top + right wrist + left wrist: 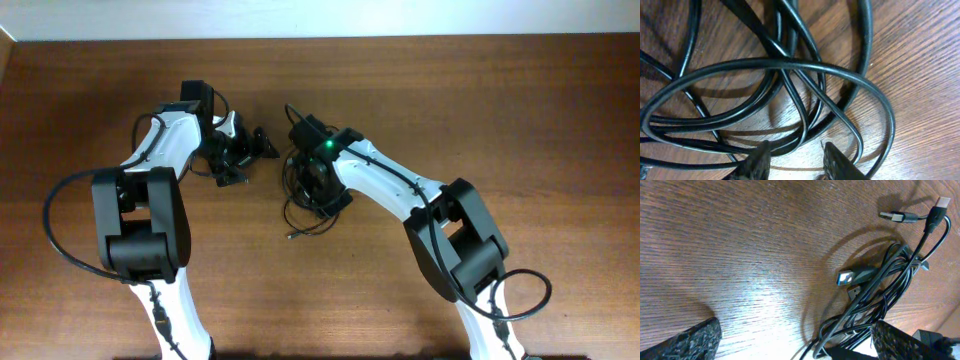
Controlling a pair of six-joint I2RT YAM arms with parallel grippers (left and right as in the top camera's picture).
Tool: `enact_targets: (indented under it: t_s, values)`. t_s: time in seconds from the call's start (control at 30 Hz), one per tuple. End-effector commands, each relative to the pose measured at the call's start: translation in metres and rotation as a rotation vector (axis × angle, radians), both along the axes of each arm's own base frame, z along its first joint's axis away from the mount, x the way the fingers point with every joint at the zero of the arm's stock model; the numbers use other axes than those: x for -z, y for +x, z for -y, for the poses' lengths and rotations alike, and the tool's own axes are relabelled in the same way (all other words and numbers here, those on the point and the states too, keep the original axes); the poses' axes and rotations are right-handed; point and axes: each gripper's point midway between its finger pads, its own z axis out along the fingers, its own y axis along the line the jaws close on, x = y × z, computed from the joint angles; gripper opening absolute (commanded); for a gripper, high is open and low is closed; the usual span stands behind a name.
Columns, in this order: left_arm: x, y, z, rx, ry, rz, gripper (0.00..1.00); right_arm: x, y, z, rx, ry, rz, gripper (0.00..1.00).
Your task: Untangle cables
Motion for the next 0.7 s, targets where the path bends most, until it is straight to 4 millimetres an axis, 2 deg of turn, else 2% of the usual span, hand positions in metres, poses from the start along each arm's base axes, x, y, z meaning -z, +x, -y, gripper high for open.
enact_targets:
  t_s: [0.0, 0.13, 0.17, 0.2, 0.23, 0.37, 0.43, 0.53, 0.67]
  values:
    - [-0.005, 0.0, 0.002, 0.002, -0.011, 0.009, 0.98, 0.005, 0.005, -0.002, 0.018, -0.014, 0.015, 0.35]
    - [-0.005, 0.0, 0.002, 0.002, -0.011, 0.009, 0.98, 0.016, 0.0, -0.004, 0.085, -0.033, -0.019, 0.35]
    - [-0.005, 0.0, 0.002, 0.002, -0.011, 0.009, 0.98, 0.018, -0.001, -0.004, 0.083, -0.036, -0.02, 0.32]
    - [-0.005, 0.0, 0.002, 0.002, -0.011, 0.009, 0.98, 0.019, -0.001, -0.003, 0.084, -0.041, -0.025, 0.21]
    - [-0.005, 0.0, 0.002, 0.002, -0.011, 0.009, 0.98, 0.02, -0.002, -0.002, 0.083, -0.047, -0.028, 0.14]
    - [-0.005, 0.0, 0.002, 0.002, -0.011, 0.009, 0.98, 0.016, -0.01, 0.004, 0.077, -0.067, -0.054, 0.05]
    - [-0.005, -0.001, 0.002, 0.002, -0.011, 0.009, 0.98, 0.015, -0.011, 0.007, 0.074, -0.08, -0.055, 0.04]
    - [-0.005, 0.0, 0.004, 0.008, -0.011, 0.012, 0.98, -0.006, 0.0, 0.016, 0.028, -0.113, 0.041, 0.04]
    - [-0.005, 0.0, 0.004, 0.009, -0.011, 0.013, 0.98, -0.04, 0.017, 0.025, -0.122, -0.144, 0.201, 0.04]
